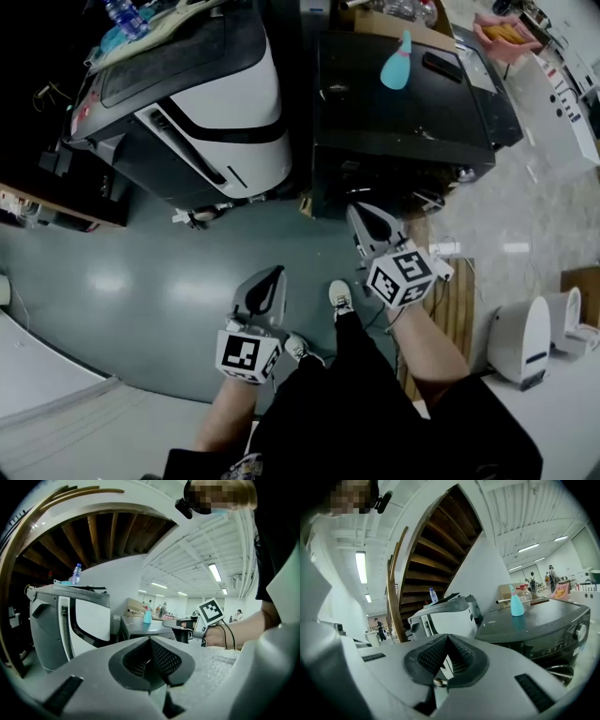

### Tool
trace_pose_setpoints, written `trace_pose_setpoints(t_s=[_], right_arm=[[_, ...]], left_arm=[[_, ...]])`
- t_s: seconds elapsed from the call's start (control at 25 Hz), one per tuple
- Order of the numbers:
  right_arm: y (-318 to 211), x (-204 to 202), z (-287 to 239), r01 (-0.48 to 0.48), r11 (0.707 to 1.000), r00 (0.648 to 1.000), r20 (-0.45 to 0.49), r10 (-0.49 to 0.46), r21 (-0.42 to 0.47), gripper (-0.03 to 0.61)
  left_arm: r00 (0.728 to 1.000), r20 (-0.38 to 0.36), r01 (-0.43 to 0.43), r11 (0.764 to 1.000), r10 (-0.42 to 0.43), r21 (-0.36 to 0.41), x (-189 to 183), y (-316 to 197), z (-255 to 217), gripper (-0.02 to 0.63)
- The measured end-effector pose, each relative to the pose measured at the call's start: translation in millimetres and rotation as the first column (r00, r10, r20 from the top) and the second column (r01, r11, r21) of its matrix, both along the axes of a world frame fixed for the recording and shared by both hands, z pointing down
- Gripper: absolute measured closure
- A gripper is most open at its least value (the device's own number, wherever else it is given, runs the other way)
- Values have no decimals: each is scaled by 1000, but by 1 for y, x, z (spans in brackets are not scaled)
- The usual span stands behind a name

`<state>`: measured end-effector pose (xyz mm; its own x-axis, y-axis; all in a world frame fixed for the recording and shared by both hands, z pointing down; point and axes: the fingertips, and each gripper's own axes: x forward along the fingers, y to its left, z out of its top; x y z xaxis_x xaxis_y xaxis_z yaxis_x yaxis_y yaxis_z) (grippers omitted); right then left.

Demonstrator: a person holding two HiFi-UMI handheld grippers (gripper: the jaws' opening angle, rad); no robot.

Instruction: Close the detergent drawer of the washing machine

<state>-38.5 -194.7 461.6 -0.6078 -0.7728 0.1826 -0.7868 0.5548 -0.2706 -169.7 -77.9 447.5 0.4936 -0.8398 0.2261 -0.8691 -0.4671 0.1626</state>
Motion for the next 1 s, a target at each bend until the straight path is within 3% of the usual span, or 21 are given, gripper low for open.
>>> trace_pose_setpoints(t_s=[0.36, 0.56, 0.8, 1.0], right_arm=[[105, -54, -41, 37, 998, 999, 33, -39, 59, 580], [156, -78, -53, 80, 991, 997, 1, -81, 107, 580], [195, -91, -66, 104, 989, 995, -17, -103, 109, 580], [219, -78, -80, 109, 986, 994, -22, -107, 125, 580]], left_arm=[[1000, 15, -14, 998, 13, 53, -50, 78, -26, 611], [1000, 17, -25, 997, 24, 75, -64, 111, -37, 611], [999, 19, -32, 996, 31, 84, -65, 138, -44, 611], [999, 12, -50, 995, 49, 84, -46, 155, -48, 611]])
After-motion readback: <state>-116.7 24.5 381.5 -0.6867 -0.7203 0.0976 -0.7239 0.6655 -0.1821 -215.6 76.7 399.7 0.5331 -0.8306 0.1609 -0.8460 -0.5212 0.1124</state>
